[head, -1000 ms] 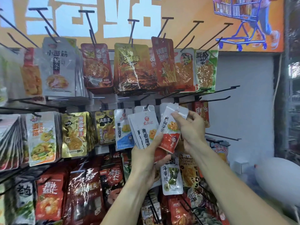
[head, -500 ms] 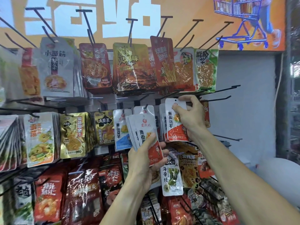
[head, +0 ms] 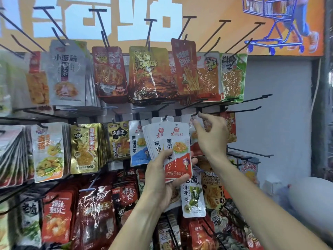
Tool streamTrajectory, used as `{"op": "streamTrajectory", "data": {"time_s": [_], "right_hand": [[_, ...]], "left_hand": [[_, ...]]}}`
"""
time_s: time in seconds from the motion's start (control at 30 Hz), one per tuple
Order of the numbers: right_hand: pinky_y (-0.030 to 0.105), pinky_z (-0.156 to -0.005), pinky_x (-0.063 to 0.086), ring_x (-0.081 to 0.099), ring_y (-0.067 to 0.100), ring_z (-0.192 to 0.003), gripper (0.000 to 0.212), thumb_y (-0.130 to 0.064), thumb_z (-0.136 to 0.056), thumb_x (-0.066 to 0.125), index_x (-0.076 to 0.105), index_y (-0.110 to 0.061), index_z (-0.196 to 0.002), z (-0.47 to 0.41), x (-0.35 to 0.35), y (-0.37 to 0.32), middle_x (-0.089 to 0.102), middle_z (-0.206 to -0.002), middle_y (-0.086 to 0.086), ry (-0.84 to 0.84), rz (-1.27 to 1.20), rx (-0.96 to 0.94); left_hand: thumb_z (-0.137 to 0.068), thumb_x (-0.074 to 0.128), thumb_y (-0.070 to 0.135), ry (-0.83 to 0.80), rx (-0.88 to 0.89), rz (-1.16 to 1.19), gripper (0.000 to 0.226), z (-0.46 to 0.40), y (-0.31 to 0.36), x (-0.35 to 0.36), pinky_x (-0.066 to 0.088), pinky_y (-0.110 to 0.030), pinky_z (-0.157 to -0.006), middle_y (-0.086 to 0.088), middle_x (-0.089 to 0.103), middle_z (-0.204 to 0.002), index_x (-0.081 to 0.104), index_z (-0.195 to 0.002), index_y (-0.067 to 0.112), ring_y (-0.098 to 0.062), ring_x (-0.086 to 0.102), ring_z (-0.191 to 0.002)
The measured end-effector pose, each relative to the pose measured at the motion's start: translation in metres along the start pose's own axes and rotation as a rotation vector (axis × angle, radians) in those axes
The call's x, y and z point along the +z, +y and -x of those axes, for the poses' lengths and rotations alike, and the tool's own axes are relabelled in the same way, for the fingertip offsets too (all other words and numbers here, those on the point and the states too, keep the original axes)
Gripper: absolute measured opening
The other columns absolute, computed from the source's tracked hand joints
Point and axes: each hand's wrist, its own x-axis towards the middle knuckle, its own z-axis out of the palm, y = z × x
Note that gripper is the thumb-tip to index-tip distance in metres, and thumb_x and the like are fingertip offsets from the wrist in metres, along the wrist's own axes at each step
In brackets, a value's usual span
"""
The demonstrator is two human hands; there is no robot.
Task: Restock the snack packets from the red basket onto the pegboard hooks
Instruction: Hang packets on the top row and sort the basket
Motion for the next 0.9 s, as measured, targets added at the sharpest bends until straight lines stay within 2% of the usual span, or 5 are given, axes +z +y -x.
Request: {"op": "streamTrajectory", "data": {"time_s": [0.1,0.2,0.27,0.43,0.9], "right_hand": [[0.012,-0.080,0.052,0.065,-0.002,-0.096,0.049,-0.052,-0.087,0.077,0.059,-0.024,-0.122,0.035,-0.009,-0.007,0.066,-0.113,-0.008,-0.041,-0.295,0.099],[0.046,-0.084,0.063,0.072,0.020,-0.100,0.048,-0.033,-0.080,0.089,0.054,-0.027,-0.113,0.036,-0.004,-0.005,0.070,-0.113,0.003,-0.140,-0.455,0.235],[0.054,-0.085,0.062,0.072,0.027,-0.102,0.040,-0.022,-0.082,0.089,0.059,-0.027,-0.107,0.026,-0.004,-0.003,0.071,-0.112,0.004,-0.105,-0.486,0.256],[0.052,-0.092,0.060,0.072,0.023,-0.106,0.030,-0.021,-0.086,0.085,0.071,-0.030,-0.110,-0.007,-0.008,0.002,0.074,-0.113,-0.002,-0.014,-0.444,0.213],[0.044,-0.098,0.059,0.069,0.017,-0.110,0.041,-0.019,-0.086,0.085,0.074,-0.019,-0.125,-0.020,-0.015,-0.009,0.074,-0.118,-0.003,-0.042,-0.265,0.168]], "left_hand": [[-0.094,0.073,0.018,0.119,0.039,-0.040,0.030,-0.005,-0.004,0.002,0.055,-0.025,-0.040,-0.012,0.080,-0.086,0.069,-0.121,0.004,-0.022,0.077,-0.068],[-0.089,0.080,0.016,0.153,0.074,-0.065,0.035,-0.010,-0.009,0.007,0.057,-0.026,-0.043,-0.011,0.081,-0.096,0.071,-0.122,0.010,-0.023,0.079,-0.074],[-0.086,0.083,0.019,0.166,0.095,-0.089,0.037,-0.010,-0.011,0.010,0.059,-0.026,-0.046,-0.011,0.082,-0.096,0.071,-0.121,0.011,-0.022,0.079,-0.076],[-0.099,0.067,0.038,0.171,0.092,-0.106,0.031,-0.006,-0.007,0.009,0.058,-0.028,-0.046,-0.019,0.080,-0.095,0.072,-0.110,0.009,-0.029,0.077,-0.077],[-0.106,0.046,0.036,0.119,0.073,-0.049,0.039,0.006,-0.002,0.012,0.054,-0.026,-0.040,-0.027,0.077,-0.102,0.066,-0.113,0.003,-0.042,0.076,-0.095]]}}
